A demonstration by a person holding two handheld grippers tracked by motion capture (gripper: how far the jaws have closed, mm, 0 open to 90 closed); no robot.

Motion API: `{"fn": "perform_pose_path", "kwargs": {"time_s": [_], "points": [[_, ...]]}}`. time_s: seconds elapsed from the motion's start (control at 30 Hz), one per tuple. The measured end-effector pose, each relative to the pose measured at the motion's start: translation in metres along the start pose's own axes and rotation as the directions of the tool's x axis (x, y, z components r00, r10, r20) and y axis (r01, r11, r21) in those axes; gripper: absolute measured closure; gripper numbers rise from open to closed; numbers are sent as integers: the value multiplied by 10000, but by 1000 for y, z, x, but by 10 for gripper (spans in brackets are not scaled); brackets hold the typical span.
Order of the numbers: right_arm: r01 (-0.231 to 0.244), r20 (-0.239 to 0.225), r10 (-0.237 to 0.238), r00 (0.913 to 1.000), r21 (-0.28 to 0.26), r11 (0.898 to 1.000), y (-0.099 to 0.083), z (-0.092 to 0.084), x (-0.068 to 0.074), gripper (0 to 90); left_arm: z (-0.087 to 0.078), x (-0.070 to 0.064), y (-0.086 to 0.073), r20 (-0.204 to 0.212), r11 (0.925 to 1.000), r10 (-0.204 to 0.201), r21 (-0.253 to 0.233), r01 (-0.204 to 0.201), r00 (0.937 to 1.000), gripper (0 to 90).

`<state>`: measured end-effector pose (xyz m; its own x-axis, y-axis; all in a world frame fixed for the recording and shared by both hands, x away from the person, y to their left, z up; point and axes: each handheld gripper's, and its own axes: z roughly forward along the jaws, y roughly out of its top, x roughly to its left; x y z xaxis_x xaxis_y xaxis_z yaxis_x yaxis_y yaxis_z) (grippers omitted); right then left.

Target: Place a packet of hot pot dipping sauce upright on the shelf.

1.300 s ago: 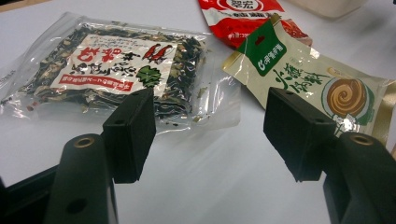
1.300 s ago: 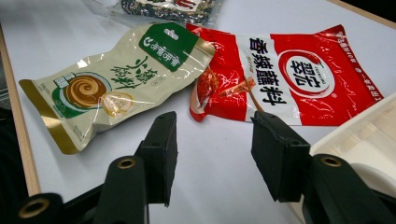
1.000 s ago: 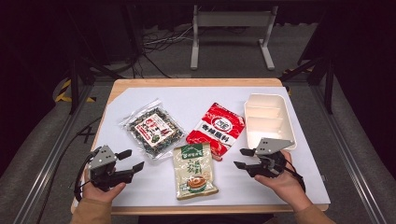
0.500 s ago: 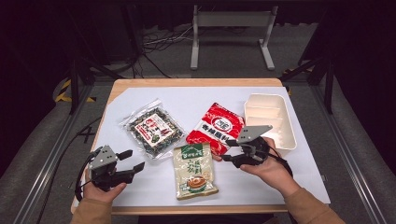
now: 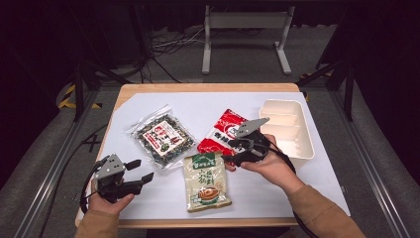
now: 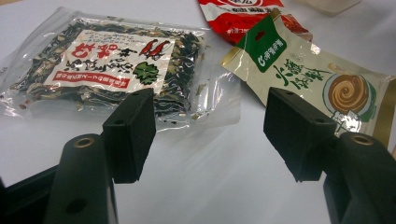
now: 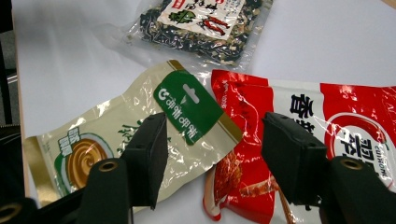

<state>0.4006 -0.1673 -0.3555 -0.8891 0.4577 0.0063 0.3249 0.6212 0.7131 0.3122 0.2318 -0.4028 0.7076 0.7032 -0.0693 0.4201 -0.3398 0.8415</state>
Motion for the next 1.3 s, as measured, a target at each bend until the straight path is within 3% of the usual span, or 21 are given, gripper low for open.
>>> {"fn": "perform_pose_path", "kwargs": {"time_s": [0.3,0.47,0.77,0.97,1.23,1.3], "points": [[-272,-437,291,9986,426,9987,7,25,-17,399,1,1,-1,57,10000,-42,25,42,10000,345],[-71,-940,145,9955,784,9969,6,43,-22,404,1,3,-1,32,9999,-63,79,63,10000,346],[431,-1403,-305,9896,881,9952,3,65,-26,413,2,3,-2,18,9998,-140,124,139,9999,345],[636,-1859,-448,9815,967,9933,1,72,-26,446,3,4,-2,54,9997,-160,169,159,9999,342],[1081,-2190,-786,9726,1265,9860,5,68,-23,562,4,5,-2,48,9996,-210,189,209,9998,339],[1302,-2357,-929,9674,1480,9804,7,64,-20,638,4,5,-2,39,9995,-246,202,245,9997,338]]}}
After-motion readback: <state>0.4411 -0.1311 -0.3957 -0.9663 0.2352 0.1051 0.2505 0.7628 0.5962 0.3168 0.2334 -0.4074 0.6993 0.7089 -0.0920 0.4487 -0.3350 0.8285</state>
